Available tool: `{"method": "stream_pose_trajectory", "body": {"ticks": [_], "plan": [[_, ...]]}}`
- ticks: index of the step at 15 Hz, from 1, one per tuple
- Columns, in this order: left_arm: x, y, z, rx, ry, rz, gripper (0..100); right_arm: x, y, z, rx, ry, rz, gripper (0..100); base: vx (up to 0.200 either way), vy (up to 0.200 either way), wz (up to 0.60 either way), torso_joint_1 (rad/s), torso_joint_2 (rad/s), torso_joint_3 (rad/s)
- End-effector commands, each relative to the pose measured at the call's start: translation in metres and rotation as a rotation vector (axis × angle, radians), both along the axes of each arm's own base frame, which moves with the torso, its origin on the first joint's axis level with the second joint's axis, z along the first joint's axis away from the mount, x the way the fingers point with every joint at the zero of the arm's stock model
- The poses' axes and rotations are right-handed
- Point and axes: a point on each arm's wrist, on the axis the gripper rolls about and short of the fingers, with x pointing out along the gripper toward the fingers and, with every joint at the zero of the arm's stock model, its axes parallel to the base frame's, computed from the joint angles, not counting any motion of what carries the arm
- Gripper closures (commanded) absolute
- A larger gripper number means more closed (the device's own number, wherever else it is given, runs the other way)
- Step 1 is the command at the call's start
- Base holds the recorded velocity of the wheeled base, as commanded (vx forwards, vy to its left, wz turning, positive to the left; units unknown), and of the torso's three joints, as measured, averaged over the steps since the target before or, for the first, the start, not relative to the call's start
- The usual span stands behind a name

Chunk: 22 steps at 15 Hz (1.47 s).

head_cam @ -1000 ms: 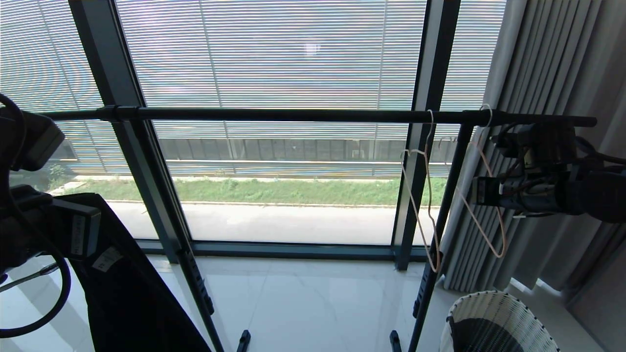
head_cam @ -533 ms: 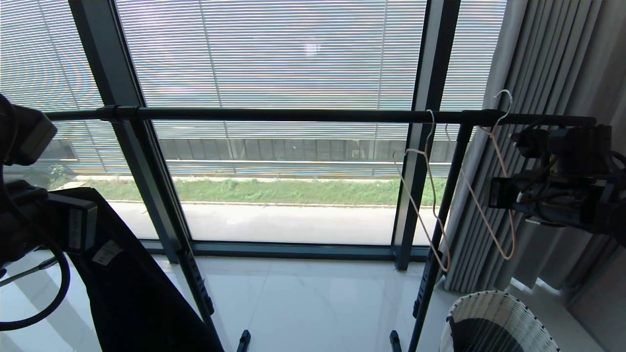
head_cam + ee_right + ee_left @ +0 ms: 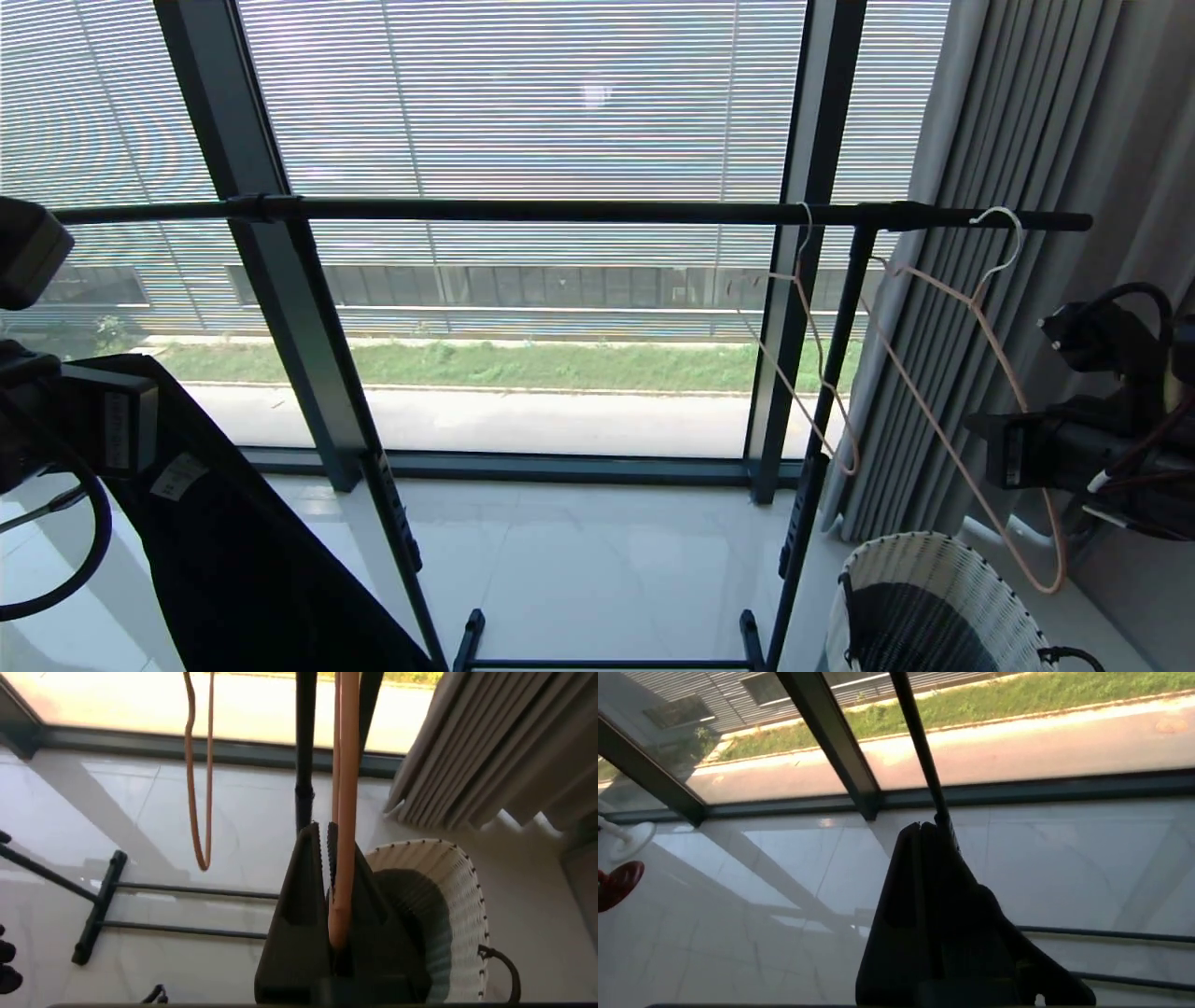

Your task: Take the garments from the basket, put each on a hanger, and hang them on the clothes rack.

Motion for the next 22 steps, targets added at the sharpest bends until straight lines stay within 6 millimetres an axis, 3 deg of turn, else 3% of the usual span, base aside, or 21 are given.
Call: {"method": "stream_pose_trajectory", "body": {"ticks": [1,7,10,15,19,22], "plan": [[0.001,0.000,-0.001,0.001,0.006,0.001,100,-0.028,-0.002,0.003,-0.003,-0.038,0.052,100,-0.200,0.000,0.00,-0.002,0.01,-0.007],[0.001,-0.002,-0.014,0.013,0.051,-0.011,100,-0.060,-0.005,0.015,-0.004,-0.071,0.119,100,-0.200,0.000,0.00,0.003,0.00,0.005],[-0.001,-0.006,-0.014,0.011,0.049,-0.041,100,-0.069,-0.009,0.019,0.025,-0.072,0.173,100,0.000,0.000,0.00,0.000,0.00,0.000],[-0.002,-0.042,-0.016,0.014,0.063,-0.259,100,-0.077,-0.002,0.017,0.092,0.018,0.370,100,0.000,0.000,0.00,0.000,0.00,0.000],[0.058,-0.079,-0.004,-0.079,-0.020,-0.213,100,-0.099,0.025,0.018,0.183,0.084,0.606,100,0.000,0.000,0.00,0.000,0.00,0.000],[0.091,-0.106,0.001,-0.179,-0.052,-0.122,100,-0.121,0.043,0.023,0.245,0.109,0.779,100,0.000,0.000,0.00,0.000,0.00,0.000]]}}
